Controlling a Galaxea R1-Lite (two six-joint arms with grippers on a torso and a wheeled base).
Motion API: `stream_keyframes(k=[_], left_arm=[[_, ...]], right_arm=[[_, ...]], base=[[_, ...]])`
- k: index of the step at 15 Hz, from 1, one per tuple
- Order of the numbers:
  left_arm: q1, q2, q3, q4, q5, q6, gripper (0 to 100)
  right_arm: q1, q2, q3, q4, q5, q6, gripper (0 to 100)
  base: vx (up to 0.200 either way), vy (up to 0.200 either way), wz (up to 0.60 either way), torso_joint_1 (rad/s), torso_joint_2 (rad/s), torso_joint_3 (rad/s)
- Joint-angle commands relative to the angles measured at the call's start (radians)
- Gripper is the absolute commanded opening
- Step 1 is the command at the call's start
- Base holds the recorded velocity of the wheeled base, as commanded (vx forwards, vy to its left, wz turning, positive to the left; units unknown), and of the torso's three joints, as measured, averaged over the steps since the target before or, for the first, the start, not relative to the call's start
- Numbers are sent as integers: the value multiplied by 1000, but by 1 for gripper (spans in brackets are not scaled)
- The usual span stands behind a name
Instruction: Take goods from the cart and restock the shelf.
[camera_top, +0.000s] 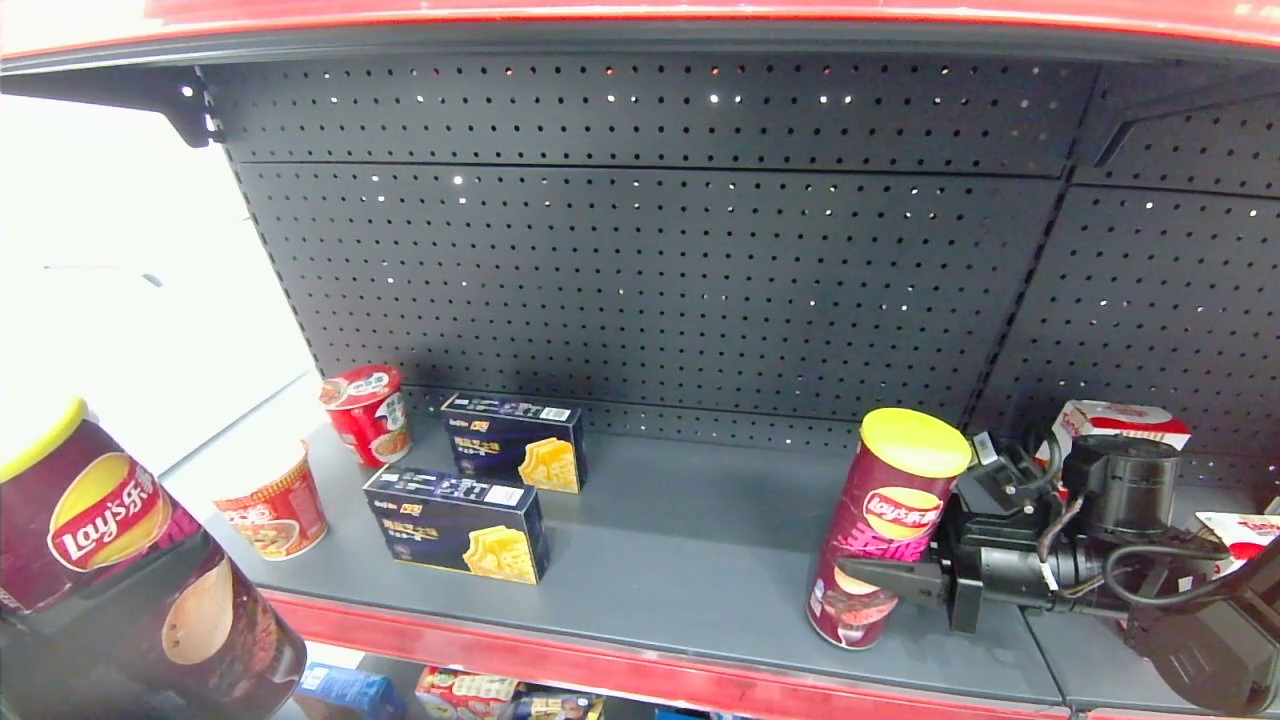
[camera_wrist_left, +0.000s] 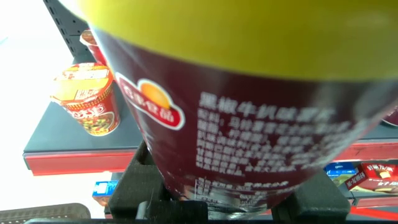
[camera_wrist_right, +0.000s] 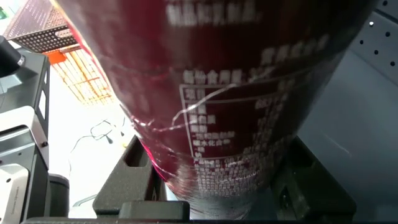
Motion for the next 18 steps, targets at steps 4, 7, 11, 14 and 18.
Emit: stream_keyframes(k=[4,7,11,14,18], left_arm=[[0,1,0,-1,0,-1,0],[0,0,0,-1,0,-1,0],[0,1,-5,-1,0,-1,0],[0,6,-3,-1,0,-1,0],[0,6,-6,-1,0,-1,0]], right_arm=[[-4,9,0,-7,0,-2,100],[-12,4,4,-8,0,-2,100],[-47,-34,57,-8,-1,-23,100],[-64,-73,109,-8,-1,-31,100],[-107,-65,104,-8,-6,-37,100]], base=[[0,0,0,0,0,0],[0,0,0,0,0,0],[0,0,0,0,0,0],[0,0,0,0,0,0],[0,0,0,0,0,0]])
